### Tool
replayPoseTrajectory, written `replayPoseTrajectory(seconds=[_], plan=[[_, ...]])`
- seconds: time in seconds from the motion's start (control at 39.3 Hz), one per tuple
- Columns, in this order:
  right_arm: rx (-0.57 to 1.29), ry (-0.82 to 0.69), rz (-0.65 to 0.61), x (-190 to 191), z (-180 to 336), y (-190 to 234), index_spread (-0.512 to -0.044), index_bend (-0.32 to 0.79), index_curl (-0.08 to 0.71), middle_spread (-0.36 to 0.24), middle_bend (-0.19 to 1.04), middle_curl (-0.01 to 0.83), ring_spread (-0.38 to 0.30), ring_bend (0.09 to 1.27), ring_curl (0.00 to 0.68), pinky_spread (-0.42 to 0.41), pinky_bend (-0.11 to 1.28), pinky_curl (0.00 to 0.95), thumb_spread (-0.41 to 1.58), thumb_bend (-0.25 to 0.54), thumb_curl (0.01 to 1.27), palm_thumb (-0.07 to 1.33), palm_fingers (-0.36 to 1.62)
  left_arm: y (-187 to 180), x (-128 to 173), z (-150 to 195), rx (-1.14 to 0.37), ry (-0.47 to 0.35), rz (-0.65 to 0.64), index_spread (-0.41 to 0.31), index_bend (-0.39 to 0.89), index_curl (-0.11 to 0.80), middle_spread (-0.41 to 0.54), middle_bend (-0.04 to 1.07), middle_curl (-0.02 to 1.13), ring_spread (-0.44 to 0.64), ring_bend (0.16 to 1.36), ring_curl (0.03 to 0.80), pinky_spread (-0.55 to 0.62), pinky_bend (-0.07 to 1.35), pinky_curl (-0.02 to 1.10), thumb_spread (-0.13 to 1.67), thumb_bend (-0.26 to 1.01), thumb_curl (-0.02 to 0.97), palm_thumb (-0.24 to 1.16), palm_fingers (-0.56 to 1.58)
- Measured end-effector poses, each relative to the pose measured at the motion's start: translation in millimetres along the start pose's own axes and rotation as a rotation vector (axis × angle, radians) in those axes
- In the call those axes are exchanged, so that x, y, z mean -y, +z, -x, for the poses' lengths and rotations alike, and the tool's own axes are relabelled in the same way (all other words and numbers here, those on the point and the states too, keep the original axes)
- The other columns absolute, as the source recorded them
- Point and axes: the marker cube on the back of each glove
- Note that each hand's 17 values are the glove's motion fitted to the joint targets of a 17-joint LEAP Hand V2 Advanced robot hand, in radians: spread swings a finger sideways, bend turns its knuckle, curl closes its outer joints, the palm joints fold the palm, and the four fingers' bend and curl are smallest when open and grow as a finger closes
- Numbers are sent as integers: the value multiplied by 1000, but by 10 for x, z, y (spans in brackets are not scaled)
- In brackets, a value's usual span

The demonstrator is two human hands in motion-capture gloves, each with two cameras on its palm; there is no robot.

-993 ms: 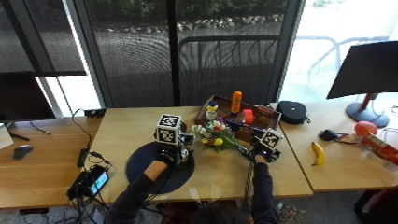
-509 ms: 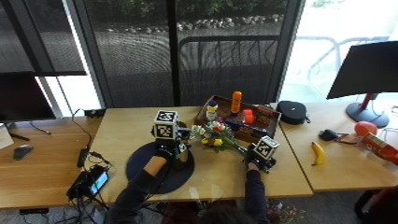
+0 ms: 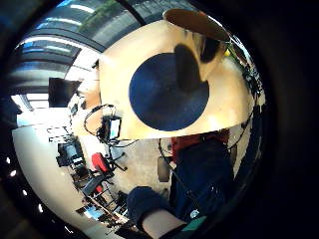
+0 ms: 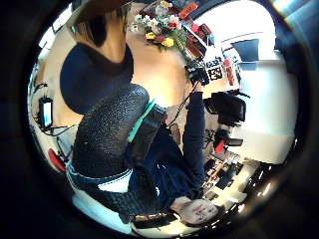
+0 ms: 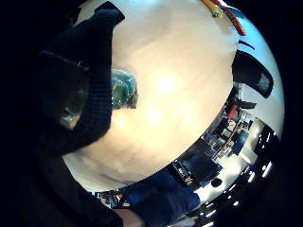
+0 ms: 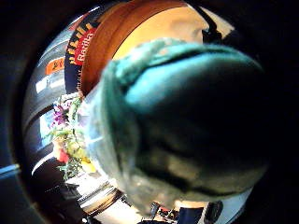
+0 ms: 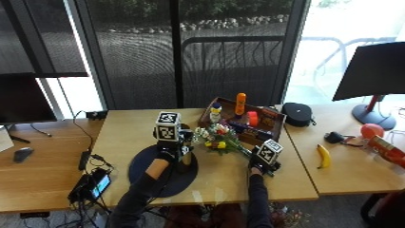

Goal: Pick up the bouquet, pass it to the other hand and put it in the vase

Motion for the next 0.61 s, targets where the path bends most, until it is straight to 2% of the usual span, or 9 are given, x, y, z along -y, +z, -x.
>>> replayPoseTrajectory(seconds=[0.2, 0.23, 0.25, 0.28, 0.31, 0.36, 0.46, 0.56, 0.61], plan=[[-51, -15, 102, -69, -17, -55, -322, 447, 408, -259, 228, 416, -222, 239, 307, 177, 140, 269, 1045, -12, 371, 944, 864, -39, 20, 90, -6, -21, 3, 42, 145, 278, 305, 195, 335, 451, 575, 245, 451, 346, 324, 1148, -19, 269, 144, -4], [-56, -3, 77, -32, -34, -78, -316, 523, 432, -280, -125, 313, -250, 423, 361, 150, 198, 281, 1051, -13, 368, 943, 801, -47, 19, 100, -8, -24, 4, 42, 145, 278, 305, 194, 335, 451, 575, 245, 451, 346, 324, 1148, -19, 269, 144, -4], [-57, 7, 49, 9, -50, -98, -307, 429, 410, -267, 293, 418, -253, 360, 338, 133, 99, 261, 1054, -14, 366, 944, 979, -53, 19, 109, -9, -27, 4, 42, 145, 279, 305, 194, 336, 451, 575, 245, 451, 346, 324, 1148, -19, 269, 144, -4], [-52, 9, 22, 50, -59, -113, -305, 438, 412, -277, 260, 398, -254, 315, 316, 135, 106, 247, 1057, -14, 364, 944, 934, -58, 21, 118, -11, -30, 4, 42, 145, 279, 305, 194, 336, 451, 575, 245, 451, 346, 324, 1148, -19, 269, 144, -4], [-40, 0, -2, 85, -58, -121, -296, 334, 391, -263, 363, 438, -260, 463, 378, 58, 108, 250, 1062, -17, 360, 939, 1127, -62, 24, 127, -13, -32, 5, 42, 145, 279, 305, 194, 336, 451, 575, 246, 451, 345, 324, 1148, -19, 269, 144, -4], [-16, -31, -31, 117, -47, -117, -287, 247, 387, -255, 407, 456, -262, 506, 385, -51, 201, 279, 1068, -17, 356, 939, 1235, -72, 25, 140, -16, -36, 5, 42, 145, 279, 305, 194, 337, 451, 575, 246, 451, 345, 325, 1148, -19, 269, 144, -5], [-9, -36, 26, -14, -74, -6, -273, 168, 393, -239, 470, 496, -253, 567, 439, -149, 307, 339, 1078, -19, 344, 926, 1308, -95, 14, 159, -22, -40, 4, 42, 145, 280, 305, 194, 337, 451, 575, 247, 451, 345, 325, 1149, -19, 270, 144, -5], [94, -110, 86, -186, -9, 77, -262, 261, 433, -223, 517, 525, -238, 610, 473, -185, 438, 398, 1023, -62, 329, 850, 1530, -134, -1, 166, -26, -36, -9, 42, 144, 280, 305, 193, 338, 451, 574, 247, 447, 349, 329, 1149, -19, 270, 144, -3], [146, -140, 86, -227, 28, 68, -259, 259, 434, -220, 536, 536, -236, 624, 481, -200, 466, 411, 1016, -44, 327, 845, 1455, -152, -8, 165, -32, -33, -13, 42, 145, 281, 305, 194, 338, 451, 574, 247, 450, 346, 327, 1149, -19, 270, 144, -5]])
